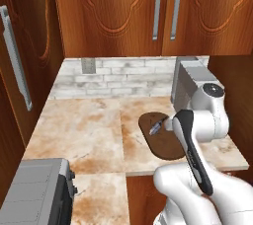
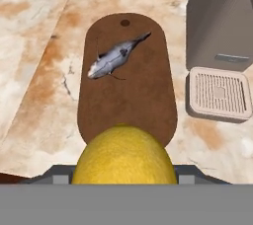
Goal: Retrieve a lemon from the fridge and place it on the cutting board with the fish.
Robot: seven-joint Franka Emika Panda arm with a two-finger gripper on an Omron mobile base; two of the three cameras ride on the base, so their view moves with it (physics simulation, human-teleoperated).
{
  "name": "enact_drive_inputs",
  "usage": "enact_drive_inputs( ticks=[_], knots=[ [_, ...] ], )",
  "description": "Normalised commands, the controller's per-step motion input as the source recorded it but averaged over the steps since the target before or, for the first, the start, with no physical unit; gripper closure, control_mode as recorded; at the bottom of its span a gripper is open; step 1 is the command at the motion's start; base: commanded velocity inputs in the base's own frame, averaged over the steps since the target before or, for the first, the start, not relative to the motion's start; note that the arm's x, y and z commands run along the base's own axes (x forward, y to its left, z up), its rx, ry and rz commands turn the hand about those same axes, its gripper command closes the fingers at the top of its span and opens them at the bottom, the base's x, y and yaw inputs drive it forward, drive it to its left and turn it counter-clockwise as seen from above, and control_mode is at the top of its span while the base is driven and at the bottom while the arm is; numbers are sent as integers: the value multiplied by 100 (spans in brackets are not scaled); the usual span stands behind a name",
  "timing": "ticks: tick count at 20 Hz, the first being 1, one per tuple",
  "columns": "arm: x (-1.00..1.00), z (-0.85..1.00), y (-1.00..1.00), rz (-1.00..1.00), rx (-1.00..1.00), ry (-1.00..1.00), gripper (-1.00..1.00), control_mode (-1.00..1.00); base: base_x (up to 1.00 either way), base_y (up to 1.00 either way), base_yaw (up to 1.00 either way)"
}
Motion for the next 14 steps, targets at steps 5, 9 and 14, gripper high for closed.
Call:
enact_drive_inputs(
  ticks=[5,9,14],
  knots=[
    [36,-22,0,3,0,0,100,-100,0,0,0],
    [33,-33,0,2,0,0,100,-100,0,0,0],
    [34,-35,0,1,0,0,100,-100,0,0,0]
  ],
)
